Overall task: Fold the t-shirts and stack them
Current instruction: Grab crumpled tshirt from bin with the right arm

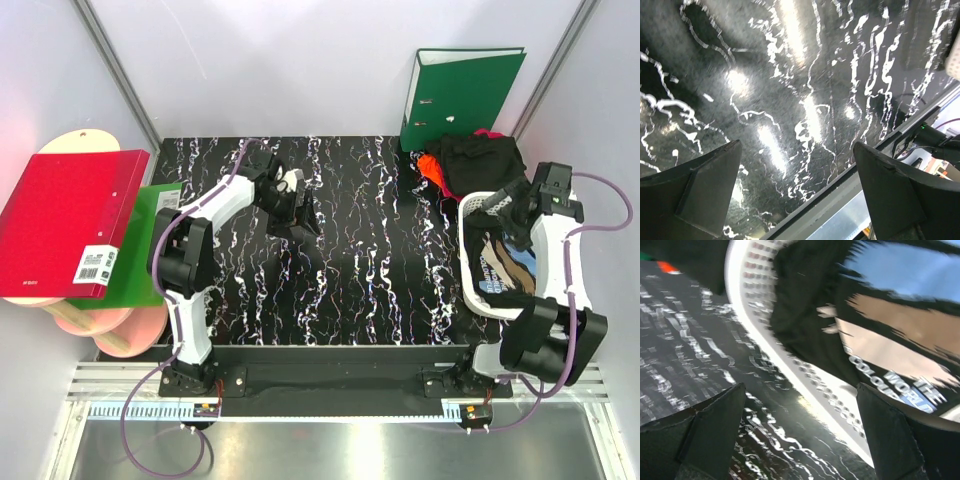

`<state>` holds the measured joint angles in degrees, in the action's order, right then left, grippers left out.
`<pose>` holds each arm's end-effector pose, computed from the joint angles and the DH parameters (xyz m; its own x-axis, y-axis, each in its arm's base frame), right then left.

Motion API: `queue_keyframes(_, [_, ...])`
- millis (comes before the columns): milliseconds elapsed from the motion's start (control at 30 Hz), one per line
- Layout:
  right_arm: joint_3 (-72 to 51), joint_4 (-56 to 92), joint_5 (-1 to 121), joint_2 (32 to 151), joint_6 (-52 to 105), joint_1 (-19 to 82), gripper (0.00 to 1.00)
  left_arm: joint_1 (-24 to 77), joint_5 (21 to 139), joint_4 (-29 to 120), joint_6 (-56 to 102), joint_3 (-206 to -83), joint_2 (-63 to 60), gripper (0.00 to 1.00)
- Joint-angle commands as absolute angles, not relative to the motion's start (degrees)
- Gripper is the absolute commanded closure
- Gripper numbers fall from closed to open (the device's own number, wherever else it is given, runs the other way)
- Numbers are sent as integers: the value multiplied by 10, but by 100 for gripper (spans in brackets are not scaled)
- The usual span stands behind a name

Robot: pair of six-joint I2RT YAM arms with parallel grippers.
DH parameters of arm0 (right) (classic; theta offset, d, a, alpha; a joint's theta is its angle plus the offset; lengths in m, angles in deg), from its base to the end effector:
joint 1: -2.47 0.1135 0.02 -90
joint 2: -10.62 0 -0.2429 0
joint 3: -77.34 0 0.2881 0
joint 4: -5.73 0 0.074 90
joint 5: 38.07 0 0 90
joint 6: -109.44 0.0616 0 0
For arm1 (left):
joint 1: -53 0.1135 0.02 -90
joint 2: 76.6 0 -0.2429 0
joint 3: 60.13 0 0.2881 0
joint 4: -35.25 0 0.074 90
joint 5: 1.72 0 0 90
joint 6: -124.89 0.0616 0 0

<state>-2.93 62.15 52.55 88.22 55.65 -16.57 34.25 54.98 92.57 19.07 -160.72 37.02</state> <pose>0.3177 -0.1089 0.2548 -0.4260 0.7719 -0.4719 0.7087 0.6089 0.3564 0.4060 -0.1735 0.1529 -0.9789 0.0917 -0.1826 0.1836 0.7869 -0.5891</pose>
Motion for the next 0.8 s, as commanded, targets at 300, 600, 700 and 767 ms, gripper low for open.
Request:
queue_keyframes(300, [-266, 731, 447, 1022, 382, -7, 0, 272, 604, 982, 310, -1673, 382, 1])
queue_keyframes(600, [-242, 771, 410, 1067, 417, -8, 0, 262, 643, 997, 307, -1685, 400, 1])
queue_keyframes(700, [-241, 770, 426, 1075, 427, -8, 0, 265, 630, 996, 302, -1682, 397, 1])
queue_keyframes(767, [-247, 768, 436, 1083, 435, -8, 0, 279, 617, 985, 284, -1663, 386, 1])
